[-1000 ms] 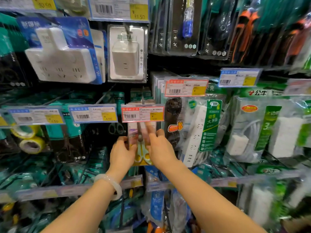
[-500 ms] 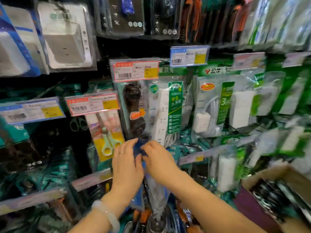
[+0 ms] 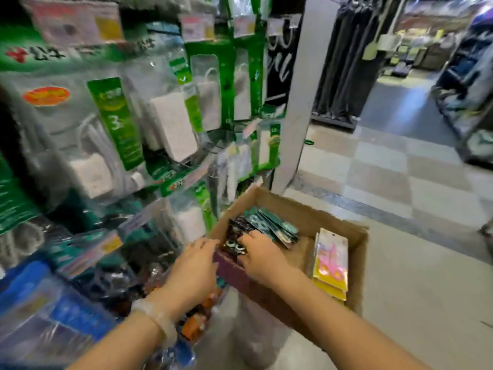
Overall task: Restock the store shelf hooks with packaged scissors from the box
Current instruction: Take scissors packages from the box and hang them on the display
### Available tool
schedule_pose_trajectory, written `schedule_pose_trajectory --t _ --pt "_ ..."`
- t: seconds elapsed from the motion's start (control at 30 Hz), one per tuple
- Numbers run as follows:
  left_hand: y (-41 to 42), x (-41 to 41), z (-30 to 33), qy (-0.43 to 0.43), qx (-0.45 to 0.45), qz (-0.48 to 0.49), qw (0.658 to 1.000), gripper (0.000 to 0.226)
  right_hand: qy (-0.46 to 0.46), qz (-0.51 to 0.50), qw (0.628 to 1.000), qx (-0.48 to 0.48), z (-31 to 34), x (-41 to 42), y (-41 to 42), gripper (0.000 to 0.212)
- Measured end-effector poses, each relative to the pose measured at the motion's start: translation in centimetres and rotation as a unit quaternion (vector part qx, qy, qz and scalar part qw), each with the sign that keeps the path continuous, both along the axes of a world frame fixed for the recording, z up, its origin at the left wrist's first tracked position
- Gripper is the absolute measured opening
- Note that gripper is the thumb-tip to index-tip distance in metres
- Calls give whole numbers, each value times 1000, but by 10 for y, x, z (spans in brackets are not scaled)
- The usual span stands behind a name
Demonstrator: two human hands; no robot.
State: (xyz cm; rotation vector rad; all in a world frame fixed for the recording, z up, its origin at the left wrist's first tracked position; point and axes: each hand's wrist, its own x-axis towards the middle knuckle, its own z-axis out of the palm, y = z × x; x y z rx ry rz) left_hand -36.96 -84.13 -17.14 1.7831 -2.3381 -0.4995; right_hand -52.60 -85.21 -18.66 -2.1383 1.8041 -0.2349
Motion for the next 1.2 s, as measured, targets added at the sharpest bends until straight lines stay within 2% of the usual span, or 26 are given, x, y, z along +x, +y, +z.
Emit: schedule_pose_trajectory --t 0.13,0.23,0.33,0.43,0.57,0.67,0.77,0.87,1.03,1.1,1.2 --pt "-23 -78 -28 19 76 -65 995 46 0 -120 992 29 -24 -84 2 27" --pt "-34 -134 -46 17 132 -108 985 40 -35 -217 974 49 -45 -137 2 28" --pt "-45 -184 -66 33 185 -107 976 37 -96 -306 943 87 -58 -175 -1 40" --pt "-52 -226 -75 64 214 -65 973 37 -180 -384 896 130 -65 -202 -9 48" --pt "-64 -262 -92 88 220 -18 971 52 -295 -456 829 133 -74 -222 -21 47" --pt "-72 -277 -110 94 233 8 968 74 -336 -468 804 143 -80 -228 -27 50" --pt "-77 -277 -108 90 255 33 962 78 -355 -469 795 150 -82 -231 -31 44" --pt "-86 -269 -104 97 310 63 944 47 -344 -469 794 178 -84 -232 -33 45" --pt "-91 -247 -101 235 424 107 868 22 -241 -434 844 204 -83 -228 -37 51" --pt "-91 -231 -99 255 419 120 863 21 -207 -425 858 201 -84 -222 -37 55" --pt "-94 -204 -98 290 418 149 848 22 -184 -416 868 201 -89 -212 -36 74"
